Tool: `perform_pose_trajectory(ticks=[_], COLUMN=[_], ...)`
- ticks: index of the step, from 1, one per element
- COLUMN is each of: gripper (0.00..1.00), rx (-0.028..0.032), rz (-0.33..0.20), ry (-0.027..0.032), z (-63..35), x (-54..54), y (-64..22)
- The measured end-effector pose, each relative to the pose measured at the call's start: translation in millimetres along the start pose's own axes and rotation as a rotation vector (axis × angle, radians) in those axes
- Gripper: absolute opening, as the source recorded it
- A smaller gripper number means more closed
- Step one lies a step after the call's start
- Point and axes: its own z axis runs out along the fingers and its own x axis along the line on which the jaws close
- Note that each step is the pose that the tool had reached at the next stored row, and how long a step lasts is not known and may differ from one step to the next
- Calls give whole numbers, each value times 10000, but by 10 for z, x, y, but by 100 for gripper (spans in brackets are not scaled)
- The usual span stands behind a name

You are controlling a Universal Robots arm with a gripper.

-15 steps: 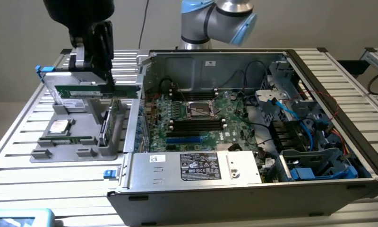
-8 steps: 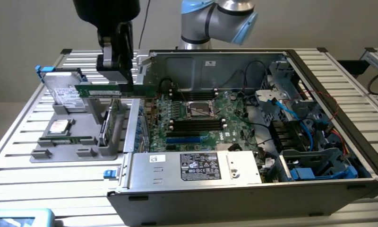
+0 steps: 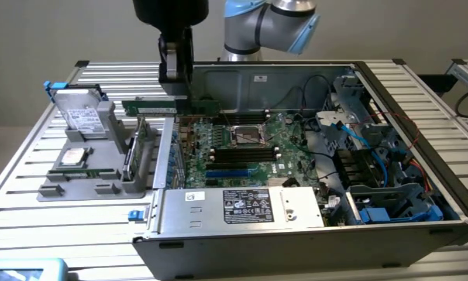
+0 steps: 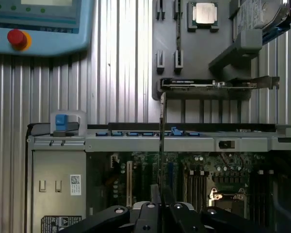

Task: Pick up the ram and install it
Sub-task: 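Pick up the ram and move it above insertion slot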

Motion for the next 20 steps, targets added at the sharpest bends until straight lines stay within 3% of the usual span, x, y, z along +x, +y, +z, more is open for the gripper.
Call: perform_pose_trajectory(ticks=[8, 15, 20], gripper=[13, 13, 13], rx=[122, 314, 351], rz=[-2, -4, -5], ry=[-1, -3, -3], z=[24, 50, 89], x=[-121, -201, -284], y=[-298, -558, -761])
